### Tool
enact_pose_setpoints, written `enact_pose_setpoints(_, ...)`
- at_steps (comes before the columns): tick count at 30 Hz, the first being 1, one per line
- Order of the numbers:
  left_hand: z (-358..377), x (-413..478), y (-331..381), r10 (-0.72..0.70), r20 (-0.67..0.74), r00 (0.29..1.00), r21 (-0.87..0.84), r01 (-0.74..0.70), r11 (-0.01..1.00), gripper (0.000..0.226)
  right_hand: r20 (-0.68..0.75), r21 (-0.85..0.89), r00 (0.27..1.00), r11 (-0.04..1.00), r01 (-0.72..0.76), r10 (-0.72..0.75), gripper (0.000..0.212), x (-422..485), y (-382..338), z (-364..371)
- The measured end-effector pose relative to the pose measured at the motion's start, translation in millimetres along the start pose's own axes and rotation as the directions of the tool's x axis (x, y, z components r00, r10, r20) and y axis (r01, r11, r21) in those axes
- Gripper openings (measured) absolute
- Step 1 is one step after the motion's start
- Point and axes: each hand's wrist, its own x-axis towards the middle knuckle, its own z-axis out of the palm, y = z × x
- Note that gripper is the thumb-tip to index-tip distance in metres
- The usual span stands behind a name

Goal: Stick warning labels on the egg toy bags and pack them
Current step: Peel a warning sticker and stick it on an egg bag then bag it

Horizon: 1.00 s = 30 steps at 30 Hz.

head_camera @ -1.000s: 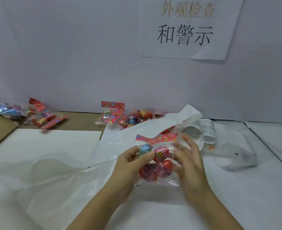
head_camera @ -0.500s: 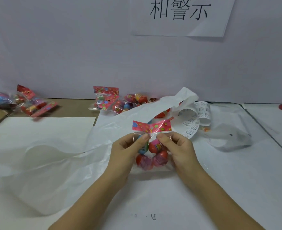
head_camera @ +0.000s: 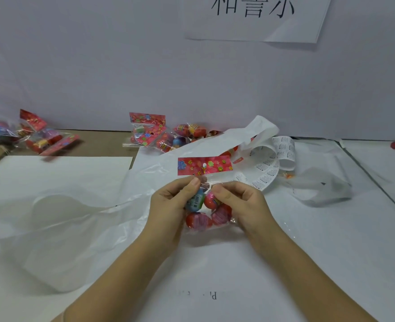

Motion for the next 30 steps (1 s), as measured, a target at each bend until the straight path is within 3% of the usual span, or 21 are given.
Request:
enact_pose_setpoints(5,3.0,-0.9,2.1,-0.05,0.063,0.997,0.034,0.048,0.998,0.028,-0.038,0.083,0.998,0.995,0.046,-0.043,0.014,0.5,-1.3,-1.1)
enact_pose_setpoints(10,-3.2,1.4,8.6,-0.09,0.009,0.996,-0.106,0.09,0.99,0.016,0.002,0.167,0.998,0.984,-0.06,0.06,0.044,-0.2,-3.2,1.4)
enact_pose_setpoints(14,-9.8,7.7,15.9,-0.066,-0.031,0.997,-0.138,0.061,0.989,0.018,0.077,0.082,0.991,0.989,-0.119,0.113,0.037,-0.9,-8.6,-7.2)
enact_pose_setpoints(17,-12.3,11.7,19.0,-0.049,-0.028,0.998,-0.135,0.045,0.99,0.032,0.089,0.012,0.995,0.999,-0.051,0.05,0.034,-1.6,-10.0,-9.1)
enact_pose_setpoints(21,-11.9,11.4,21.7,-0.042,0.062,0.997,-0.18,0.052,0.982,0.05,-0.002,0.153,0.999,0.987,0.043,-0.044,0.036,-0.4,-9.7,-9.0)
enact_pose_setpoints(25,-7.2,8.6,11.0,0.08,0.006,0.997,-0.037,-0.08,0.996,0.032,-0.078,0.224,0.994,0.971,0.088,-0.072,0.037,0.8,-9.7,-10.1)
enact_pose_setpoints(30,-8.6,9.0,6.0,0.164,-0.097,0.982,0.045,-0.16,0.986,0.021,-0.014,0.273,0.998,0.96,0.065,-0.064,0.03,1.6,-6.9,-10.5)
